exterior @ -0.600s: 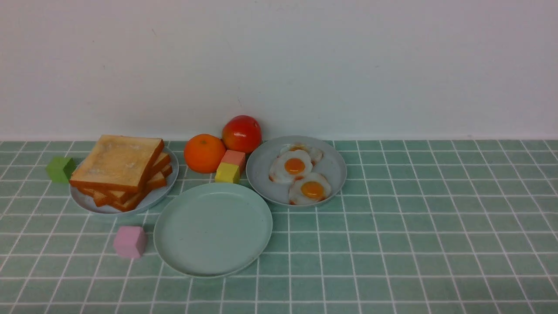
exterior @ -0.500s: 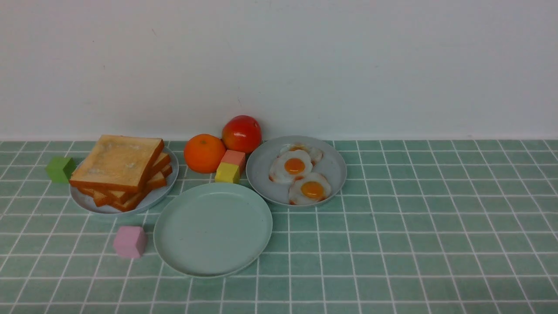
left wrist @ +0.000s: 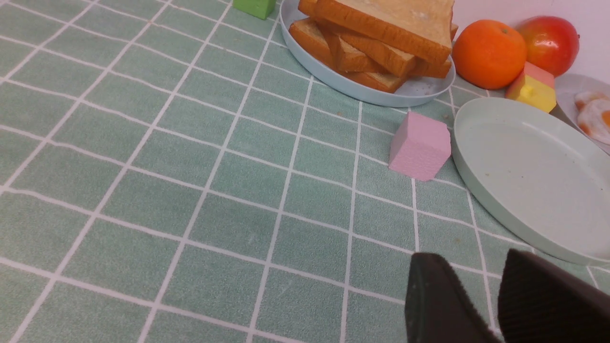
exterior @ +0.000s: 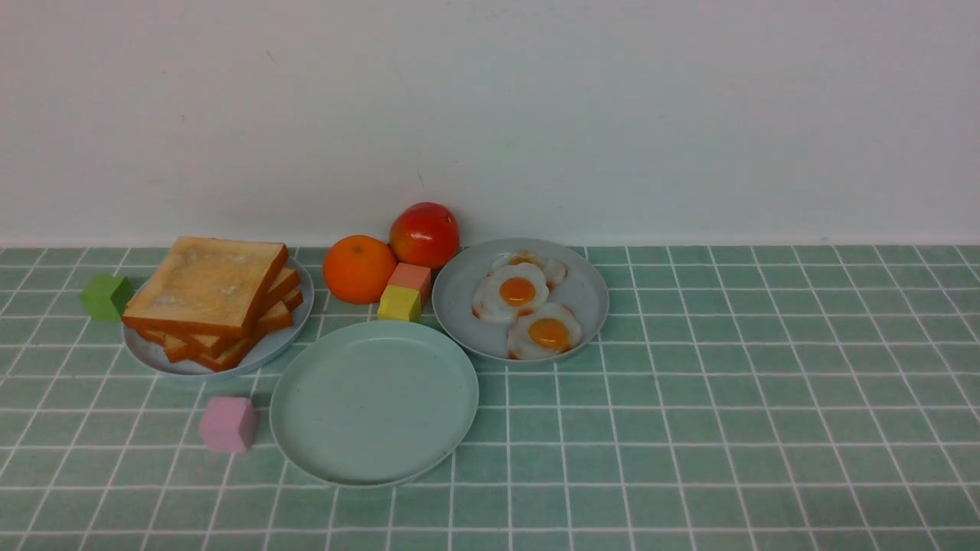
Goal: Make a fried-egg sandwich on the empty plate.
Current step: Use the left arm to grab a slice of bread
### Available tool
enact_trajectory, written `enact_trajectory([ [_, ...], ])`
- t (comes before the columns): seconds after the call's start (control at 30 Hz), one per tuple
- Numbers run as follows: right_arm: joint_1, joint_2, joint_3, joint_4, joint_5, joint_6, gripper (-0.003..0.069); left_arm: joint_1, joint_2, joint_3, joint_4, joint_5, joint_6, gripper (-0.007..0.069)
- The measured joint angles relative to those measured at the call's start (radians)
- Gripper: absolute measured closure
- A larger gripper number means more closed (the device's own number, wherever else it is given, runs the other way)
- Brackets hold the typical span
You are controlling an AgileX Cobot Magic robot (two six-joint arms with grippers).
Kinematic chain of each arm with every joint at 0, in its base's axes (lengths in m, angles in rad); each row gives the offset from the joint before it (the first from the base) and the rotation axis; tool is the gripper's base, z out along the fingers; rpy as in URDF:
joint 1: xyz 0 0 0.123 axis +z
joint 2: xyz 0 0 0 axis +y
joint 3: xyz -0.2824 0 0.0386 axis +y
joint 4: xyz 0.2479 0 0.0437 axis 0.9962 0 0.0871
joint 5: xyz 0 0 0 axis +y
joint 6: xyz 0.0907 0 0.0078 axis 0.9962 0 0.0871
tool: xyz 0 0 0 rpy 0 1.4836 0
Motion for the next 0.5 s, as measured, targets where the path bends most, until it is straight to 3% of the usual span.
enact_trajectory([
  [0.13,0.000,0.000,0.000,0.000,0.000,0.000,0.0419,0.000,0.000,0.000,-0.012,-0.013,-0.007,0.0400],
  [0.3,0.000,0.000,0.000,0.000,0.000,0.000,0.0419,0.000,0.000,0.000,-0.219,-0.186,-0.133,0.0396],
  [0.5,0.000,0.000,0.000,0.000,0.000,0.000,0.0419,0.000,0.000,0.000,-0.384,-0.383,-0.188,0.0393],
])
